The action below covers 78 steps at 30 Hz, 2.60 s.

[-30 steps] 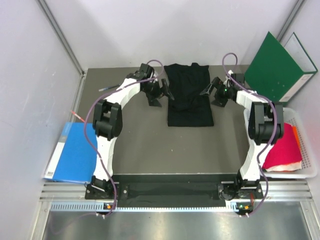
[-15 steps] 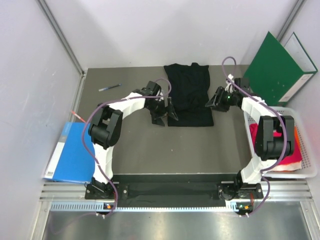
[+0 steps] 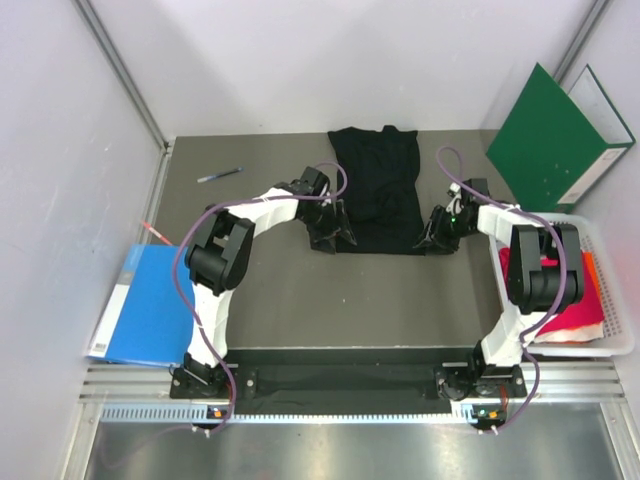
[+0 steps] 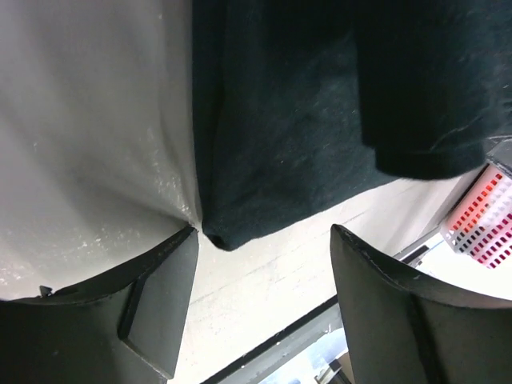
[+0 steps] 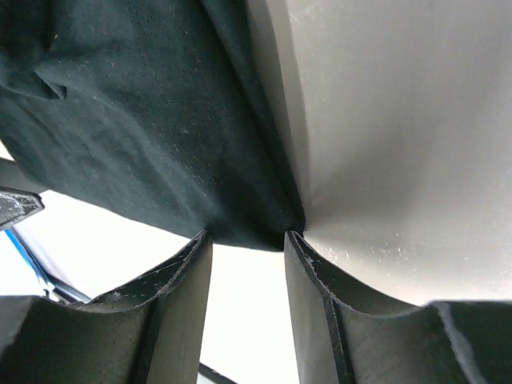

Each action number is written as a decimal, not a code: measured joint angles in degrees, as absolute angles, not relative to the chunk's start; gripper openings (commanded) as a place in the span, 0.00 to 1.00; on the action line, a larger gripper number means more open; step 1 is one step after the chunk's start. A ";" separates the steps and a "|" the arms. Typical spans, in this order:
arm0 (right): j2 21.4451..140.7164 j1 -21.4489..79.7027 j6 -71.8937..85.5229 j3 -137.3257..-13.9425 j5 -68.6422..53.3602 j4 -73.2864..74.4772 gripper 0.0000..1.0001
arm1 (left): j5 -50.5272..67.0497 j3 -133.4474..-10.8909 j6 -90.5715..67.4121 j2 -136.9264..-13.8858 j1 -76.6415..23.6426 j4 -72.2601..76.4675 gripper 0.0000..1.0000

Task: Fold and stack the t-shirts
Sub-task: Grab one side of the 2/3 rectangular tshirt with both arms, then fold the long partially folded tshirt into a neat square

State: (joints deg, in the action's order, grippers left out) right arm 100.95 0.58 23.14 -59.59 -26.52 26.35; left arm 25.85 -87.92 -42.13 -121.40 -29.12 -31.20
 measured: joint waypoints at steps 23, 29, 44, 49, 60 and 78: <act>101.14 0.60 23.53 -59.99 -20.99 26.55 0.42 | 25.87 -91.20 -43.40 -124.40 -28.95 -31.05 0.42; 104.73 0.91 25.21 -60.01 -27.07 20.71 0.01 | 25.54 -91.29 -43.22 -125.67 -28.86 -30.65 0.00; 98.00 2.04 23.90 -58.15 -29.26 27.92 0.00 | 23.03 -87.31 -41.60 -121.01 -28.88 -33.98 0.00; 92.09 2.26 21.06 -57.45 -30.72 34.65 0.00 | 23.07 -82.35 -41.23 -113.73 -29.54 -36.86 0.00; 76.51 2.48 16.62 -56.64 -32.75 49.08 0.00 | 23.73 -81.45 -39.68 -100.09 -32.29 -44.03 0.00; 66.76 2.87 19.18 -62.83 -31.83 54.33 0.03 | 24.32 -93.30 -35.31 -100.03 -32.95 -52.18 0.00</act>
State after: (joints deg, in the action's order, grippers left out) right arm 66.76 2.87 19.18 -62.83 -31.83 54.33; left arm 24.32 -93.30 -35.31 -100.03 -32.95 -52.18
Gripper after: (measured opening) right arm 0.034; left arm 0.038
